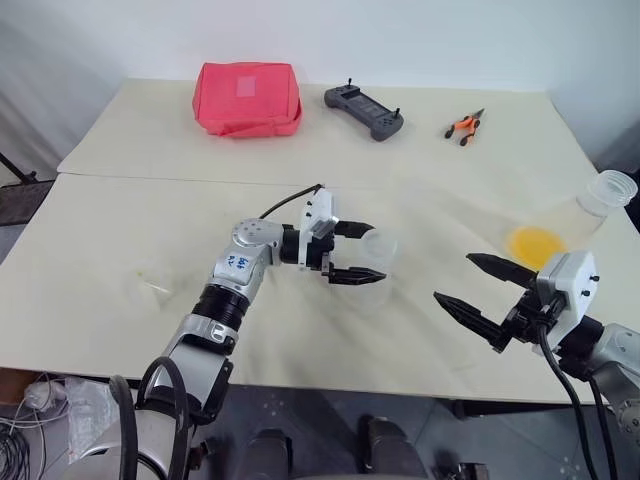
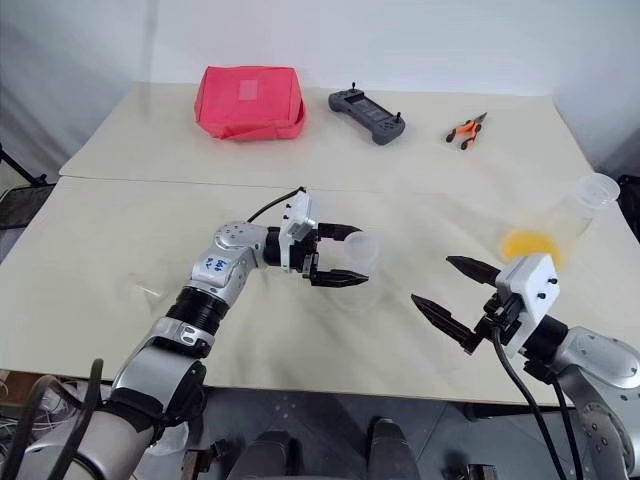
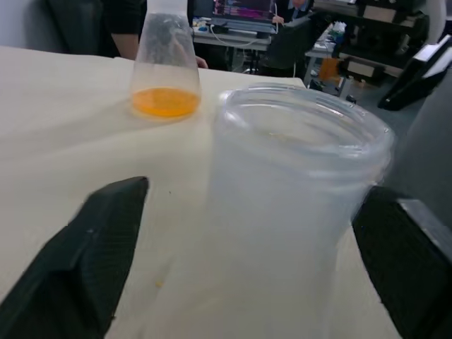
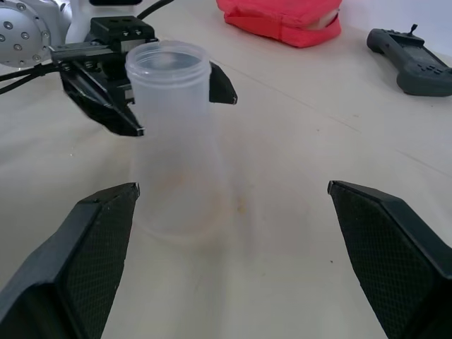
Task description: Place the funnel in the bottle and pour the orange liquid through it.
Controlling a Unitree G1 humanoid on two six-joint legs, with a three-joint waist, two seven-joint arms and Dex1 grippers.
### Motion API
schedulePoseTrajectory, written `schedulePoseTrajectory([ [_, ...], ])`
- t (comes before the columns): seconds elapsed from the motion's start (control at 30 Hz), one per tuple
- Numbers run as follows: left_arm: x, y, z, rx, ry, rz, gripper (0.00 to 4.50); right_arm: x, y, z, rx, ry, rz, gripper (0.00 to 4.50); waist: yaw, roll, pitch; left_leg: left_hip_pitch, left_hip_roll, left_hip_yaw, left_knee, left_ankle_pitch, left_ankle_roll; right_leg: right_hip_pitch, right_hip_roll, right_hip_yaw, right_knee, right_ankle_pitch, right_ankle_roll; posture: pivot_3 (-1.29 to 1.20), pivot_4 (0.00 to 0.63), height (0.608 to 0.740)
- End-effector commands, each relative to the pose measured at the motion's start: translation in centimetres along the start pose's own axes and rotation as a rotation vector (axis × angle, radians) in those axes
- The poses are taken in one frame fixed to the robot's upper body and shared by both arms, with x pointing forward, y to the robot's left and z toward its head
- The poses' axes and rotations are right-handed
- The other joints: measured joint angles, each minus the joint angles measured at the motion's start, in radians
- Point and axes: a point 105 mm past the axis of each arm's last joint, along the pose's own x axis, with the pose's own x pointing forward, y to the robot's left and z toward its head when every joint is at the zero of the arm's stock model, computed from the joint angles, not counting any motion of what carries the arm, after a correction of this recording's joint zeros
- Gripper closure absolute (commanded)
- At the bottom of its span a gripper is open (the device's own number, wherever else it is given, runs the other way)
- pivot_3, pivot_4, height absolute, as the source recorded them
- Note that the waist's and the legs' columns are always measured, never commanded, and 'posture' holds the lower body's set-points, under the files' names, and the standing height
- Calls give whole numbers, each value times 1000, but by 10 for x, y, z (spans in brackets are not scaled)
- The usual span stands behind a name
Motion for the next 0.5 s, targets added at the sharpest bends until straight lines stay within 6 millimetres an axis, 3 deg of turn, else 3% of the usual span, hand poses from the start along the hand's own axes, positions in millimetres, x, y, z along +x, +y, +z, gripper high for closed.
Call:
schedulePoseTrajectory([
  [0.03,-4,1,13,46,-6,-12,16,-4,1,14,-45,-28,2,0,1,0,0,0,0,0,0,0,0,0,0,0,0,0,0,0,150,740],
  [0.27,-31,8,27,56,10,23,16,-5,7,12,-31,11,70,0,-1,0,0,0,0,0,0,0,0,0,0,0,0,0,0,0,150,740],
  [0.5,-98,13,51,59,61,228,16,-4,18,9,-40,44,200,0,-5,0,0,0,1,-1,0,0,1,0,1,0,1,0,0,0,150,740],
])
